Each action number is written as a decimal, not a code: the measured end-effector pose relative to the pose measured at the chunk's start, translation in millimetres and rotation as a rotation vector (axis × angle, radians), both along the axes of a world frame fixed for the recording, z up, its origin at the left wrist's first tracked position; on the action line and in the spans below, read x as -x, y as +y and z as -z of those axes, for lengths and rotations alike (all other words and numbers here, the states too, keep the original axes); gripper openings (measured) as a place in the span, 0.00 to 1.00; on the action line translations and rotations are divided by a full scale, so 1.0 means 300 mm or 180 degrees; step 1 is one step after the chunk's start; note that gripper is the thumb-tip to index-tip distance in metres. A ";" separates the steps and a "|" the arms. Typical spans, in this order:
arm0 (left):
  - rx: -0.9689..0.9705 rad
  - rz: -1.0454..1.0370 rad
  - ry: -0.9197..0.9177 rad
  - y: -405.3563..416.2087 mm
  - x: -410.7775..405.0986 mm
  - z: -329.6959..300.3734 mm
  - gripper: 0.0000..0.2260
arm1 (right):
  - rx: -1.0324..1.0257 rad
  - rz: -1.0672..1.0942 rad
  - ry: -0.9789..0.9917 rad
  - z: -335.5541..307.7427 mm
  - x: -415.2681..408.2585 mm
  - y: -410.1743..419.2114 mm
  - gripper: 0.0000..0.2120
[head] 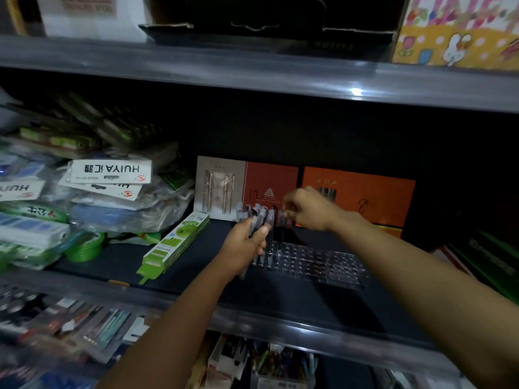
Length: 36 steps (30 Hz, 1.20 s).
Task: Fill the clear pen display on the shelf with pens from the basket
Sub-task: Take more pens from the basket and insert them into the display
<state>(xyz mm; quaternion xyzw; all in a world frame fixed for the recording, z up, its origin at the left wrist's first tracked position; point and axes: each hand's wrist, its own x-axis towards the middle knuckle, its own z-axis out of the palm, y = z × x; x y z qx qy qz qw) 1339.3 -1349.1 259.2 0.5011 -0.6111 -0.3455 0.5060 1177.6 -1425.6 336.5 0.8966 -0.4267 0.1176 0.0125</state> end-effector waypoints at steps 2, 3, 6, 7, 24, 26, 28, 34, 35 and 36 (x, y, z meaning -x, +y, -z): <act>-0.0059 0.0053 0.0018 -0.003 -0.005 0.005 0.07 | -0.0107 0.0031 0.0041 0.019 -0.008 -0.002 0.05; -0.0067 0.0071 0.0026 -0.004 -0.007 0.009 0.07 | -0.0136 0.0042 0.0041 0.027 -0.012 -0.003 0.04; -0.0033 0.0118 0.0028 -0.006 -0.012 0.017 0.07 | -0.0149 0.0084 -0.0044 0.033 -0.020 -0.008 0.03; -0.0014 0.0130 0.0032 -0.007 -0.014 0.018 0.07 | -0.0142 0.0084 -0.0079 0.031 -0.023 -0.006 0.03; 0.0250 0.0328 0.0027 0.010 0.053 -0.025 0.09 | -0.0207 -0.0685 -0.0734 -0.069 0.017 0.161 0.07; 0.0255 0.0347 0.0001 0.023 0.071 -0.038 0.10 | -0.0187 -0.0689 -0.0734 -0.077 0.025 0.171 0.03; 0.0247 0.0359 -0.0056 0.031 0.075 -0.046 0.08 | -0.0234 -0.0655 -0.0765 -0.088 0.036 0.183 0.02; 0.0279 -0.0042 -0.0339 0.046 0.023 -0.046 0.08 | -0.0039 -0.0340 -0.1123 -0.156 0.091 0.194 0.01; 0.0295 -0.0127 -0.0360 0.047 0.013 -0.045 0.07 | -0.0014 -0.0298 -0.1172 -0.169 0.099 0.193 0.01; 0.0277 -0.0182 -0.0377 0.047 0.002 -0.044 0.07 | 0.0027 -0.0257 -0.1184 -0.179 0.106 0.192 0.02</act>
